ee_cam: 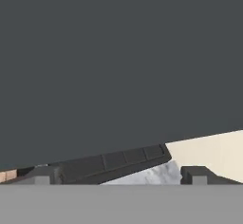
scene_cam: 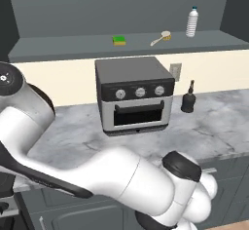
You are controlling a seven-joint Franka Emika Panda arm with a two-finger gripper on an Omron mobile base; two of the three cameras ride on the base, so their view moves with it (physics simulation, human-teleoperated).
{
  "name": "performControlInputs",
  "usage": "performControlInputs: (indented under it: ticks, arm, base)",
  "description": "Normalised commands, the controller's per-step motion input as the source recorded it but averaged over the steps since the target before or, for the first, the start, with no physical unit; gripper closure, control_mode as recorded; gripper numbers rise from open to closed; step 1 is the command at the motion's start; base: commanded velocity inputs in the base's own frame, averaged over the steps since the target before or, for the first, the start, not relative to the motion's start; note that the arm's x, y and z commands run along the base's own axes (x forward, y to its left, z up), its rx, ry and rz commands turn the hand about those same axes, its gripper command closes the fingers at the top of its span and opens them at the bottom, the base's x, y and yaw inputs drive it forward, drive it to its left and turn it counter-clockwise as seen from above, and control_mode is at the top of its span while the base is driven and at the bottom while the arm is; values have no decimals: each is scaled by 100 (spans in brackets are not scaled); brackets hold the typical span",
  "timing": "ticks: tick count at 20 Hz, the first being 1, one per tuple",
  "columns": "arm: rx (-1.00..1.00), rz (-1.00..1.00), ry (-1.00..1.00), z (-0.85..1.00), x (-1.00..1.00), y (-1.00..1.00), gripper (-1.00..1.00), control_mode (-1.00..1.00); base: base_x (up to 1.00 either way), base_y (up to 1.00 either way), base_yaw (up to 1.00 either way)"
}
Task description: Pick the sponge and dish brush from the cabinet and place them on the counter.
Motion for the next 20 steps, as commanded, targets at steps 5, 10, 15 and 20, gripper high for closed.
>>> performControlInputs:
  ticks: [5, 10, 15, 20]
  arm:
    - [16, -2, -4, 23, -4, -26, -100, -100]
    - [25, 0, -6, 52, -29, -70, -100, -100]
    - [26, 2, -6, 49, -43, -80, -100, -100]
    - [23, 2, -8, 28, -52, -84, -100, -100]
  base:
    - [0, 0, 0]
    - [0, 0, 0]
    - [0, 0, 0]
    - [0, 0, 0]
